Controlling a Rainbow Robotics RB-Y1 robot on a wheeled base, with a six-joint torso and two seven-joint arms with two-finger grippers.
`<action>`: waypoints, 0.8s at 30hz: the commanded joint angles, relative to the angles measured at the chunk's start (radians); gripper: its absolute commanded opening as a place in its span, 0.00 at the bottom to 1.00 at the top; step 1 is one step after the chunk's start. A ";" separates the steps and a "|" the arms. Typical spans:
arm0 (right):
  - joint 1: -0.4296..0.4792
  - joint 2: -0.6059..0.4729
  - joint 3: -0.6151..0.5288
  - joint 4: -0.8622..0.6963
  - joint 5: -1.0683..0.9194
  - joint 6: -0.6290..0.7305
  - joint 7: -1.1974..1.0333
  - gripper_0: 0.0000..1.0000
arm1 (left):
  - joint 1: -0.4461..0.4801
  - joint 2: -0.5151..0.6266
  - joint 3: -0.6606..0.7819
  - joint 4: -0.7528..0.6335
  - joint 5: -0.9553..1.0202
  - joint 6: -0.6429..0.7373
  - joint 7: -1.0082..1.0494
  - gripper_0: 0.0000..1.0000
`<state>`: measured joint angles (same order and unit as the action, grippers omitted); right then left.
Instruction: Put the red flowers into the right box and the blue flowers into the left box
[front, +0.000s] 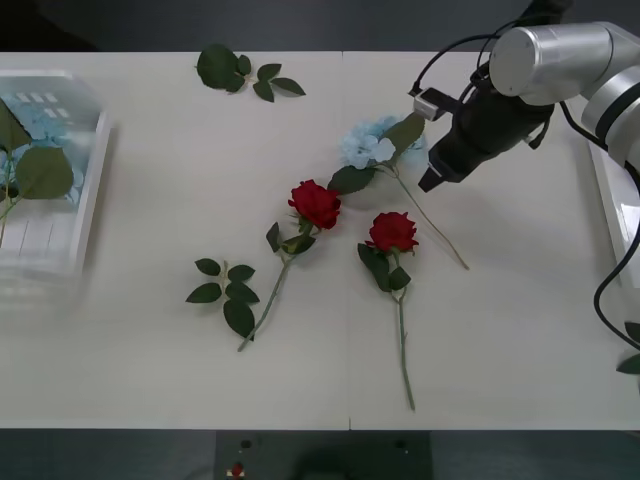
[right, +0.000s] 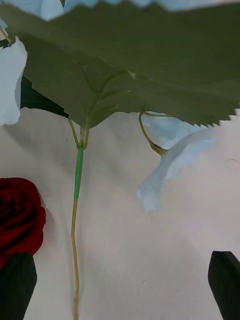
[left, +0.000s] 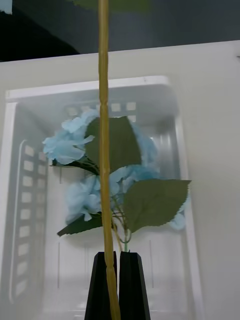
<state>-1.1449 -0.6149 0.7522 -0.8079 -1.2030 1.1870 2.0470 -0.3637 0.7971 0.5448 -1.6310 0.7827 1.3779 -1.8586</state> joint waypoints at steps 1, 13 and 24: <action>-0.030 0.043 -0.016 0.038 0.037 -0.029 -0.033 1.00 | 0.101 0.062 0.015 -0.029 -0.014 -0.066 -0.067 0.00; -0.027 0.126 0.013 0.125 0.063 -0.122 -0.028 1.00 | 0.143 0.074 0.017 0.194 -0.020 -0.178 -0.106 0.00; 0.007 0.136 0.045 0.130 0.063 -0.208 -0.033 0.84 | 0.143 0.074 -0.006 0.250 0.017 -0.178 -0.126 0.04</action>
<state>-1.1377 -0.4878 0.8231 -0.6764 -1.1415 0.9932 2.0468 -0.2047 0.8371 0.5451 -1.3654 0.7884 1.2078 -1.9498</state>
